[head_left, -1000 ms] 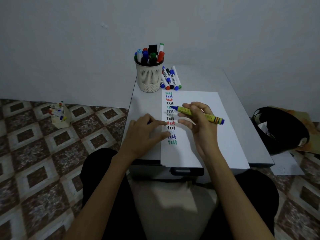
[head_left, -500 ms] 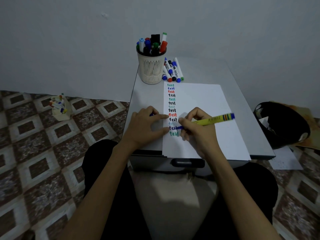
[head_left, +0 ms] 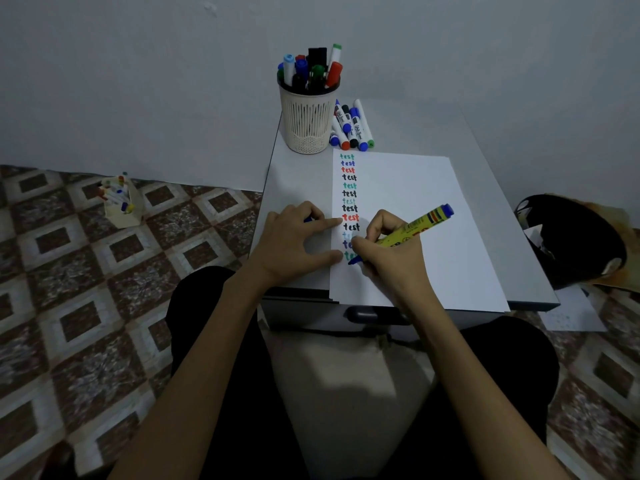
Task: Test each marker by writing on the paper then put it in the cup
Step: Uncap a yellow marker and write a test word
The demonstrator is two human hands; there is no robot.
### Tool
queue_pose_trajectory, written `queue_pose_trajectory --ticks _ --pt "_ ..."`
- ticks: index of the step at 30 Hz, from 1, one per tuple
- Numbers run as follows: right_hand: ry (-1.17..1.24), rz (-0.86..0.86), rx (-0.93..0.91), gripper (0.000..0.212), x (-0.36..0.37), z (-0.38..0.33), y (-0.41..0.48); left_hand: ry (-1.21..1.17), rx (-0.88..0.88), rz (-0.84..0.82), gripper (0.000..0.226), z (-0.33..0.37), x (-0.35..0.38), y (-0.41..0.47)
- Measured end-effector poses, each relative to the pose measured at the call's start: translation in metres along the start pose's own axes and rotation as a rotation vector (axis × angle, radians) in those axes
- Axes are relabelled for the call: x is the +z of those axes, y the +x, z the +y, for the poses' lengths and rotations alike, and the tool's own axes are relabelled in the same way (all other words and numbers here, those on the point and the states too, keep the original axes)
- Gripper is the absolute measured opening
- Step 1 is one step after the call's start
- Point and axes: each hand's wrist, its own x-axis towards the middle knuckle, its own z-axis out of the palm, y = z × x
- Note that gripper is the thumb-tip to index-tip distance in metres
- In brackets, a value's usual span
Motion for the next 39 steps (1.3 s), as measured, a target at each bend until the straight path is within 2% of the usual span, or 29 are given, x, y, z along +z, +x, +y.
queue_pose_trajectory --ticks 10,21,25,37,39 --pt "-0.130 -0.017 -0.134 0.025 0.0032 0.0038 -0.0003 0.005 0.007 0.001 0.071 -0.0011 0.0012 -0.0006" --pt "-0.148 -0.071 -0.128 0.033 0.0016 0.0001 -0.0015 0.025 0.009 -0.010 0.072 -0.0016 0.0015 -0.0008" --pt "-0.120 -0.021 -0.132 0.029 -0.0003 0.0033 0.0002 0.016 -0.001 -0.012 0.074 -0.0009 0.0004 -0.0005" --pt "-0.149 -0.054 -0.137 0.026 -0.0002 0.0027 -0.0008 0.022 -0.001 -0.016 0.073 -0.0010 0.0008 -0.0008" --pt "-0.134 -0.018 -0.141 0.026 -0.0006 0.0032 -0.0007 0.017 -0.004 -0.017 0.073 -0.0009 0.0011 -0.0006"
